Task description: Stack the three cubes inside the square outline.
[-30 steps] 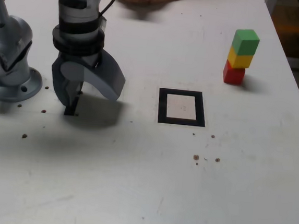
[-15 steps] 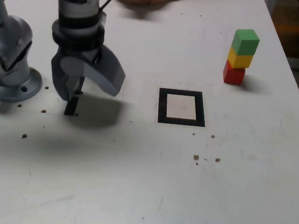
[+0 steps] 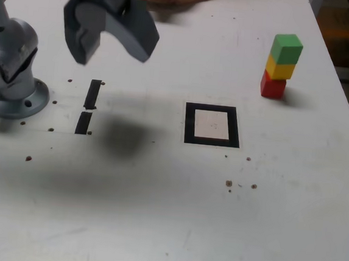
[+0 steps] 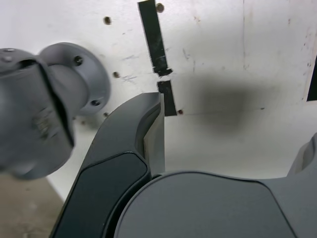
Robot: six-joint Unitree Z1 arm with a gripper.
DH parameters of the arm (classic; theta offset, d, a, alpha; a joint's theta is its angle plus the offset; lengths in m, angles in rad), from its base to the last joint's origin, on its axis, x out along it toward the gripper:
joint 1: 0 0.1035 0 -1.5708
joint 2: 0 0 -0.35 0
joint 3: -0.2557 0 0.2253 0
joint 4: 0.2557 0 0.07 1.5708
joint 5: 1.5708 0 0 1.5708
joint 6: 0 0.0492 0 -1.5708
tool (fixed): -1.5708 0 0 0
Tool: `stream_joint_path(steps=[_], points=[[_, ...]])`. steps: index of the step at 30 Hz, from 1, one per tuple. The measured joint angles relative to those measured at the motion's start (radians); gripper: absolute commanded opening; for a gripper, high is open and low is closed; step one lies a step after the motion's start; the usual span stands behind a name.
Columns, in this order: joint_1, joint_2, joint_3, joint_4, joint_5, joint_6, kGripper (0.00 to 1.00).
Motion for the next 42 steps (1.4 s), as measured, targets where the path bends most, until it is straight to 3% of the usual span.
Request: stream_joint_path(steps=[5, 18, 25, 32, 38, 42], points=[[0.023, 0.077, -0.165, 0.147, -0.014, 0.047, 0.99], [0.077, 0.358, -0.598, 0.213, -0.105, 0.121, 0.99], [0.125, 0.526, -0.827, 0.216, -0.129, 0.161, 0.99], [0.172, 0.652, -1.045, 0.216, -0.129, 0.189, 0.99], [0.219, 0.725, -1.242, 0.217, -0.083, 0.210, 0.99], [0.252, 0.736, -1.253, 0.217, -0.063, 0.222, 0.99]])
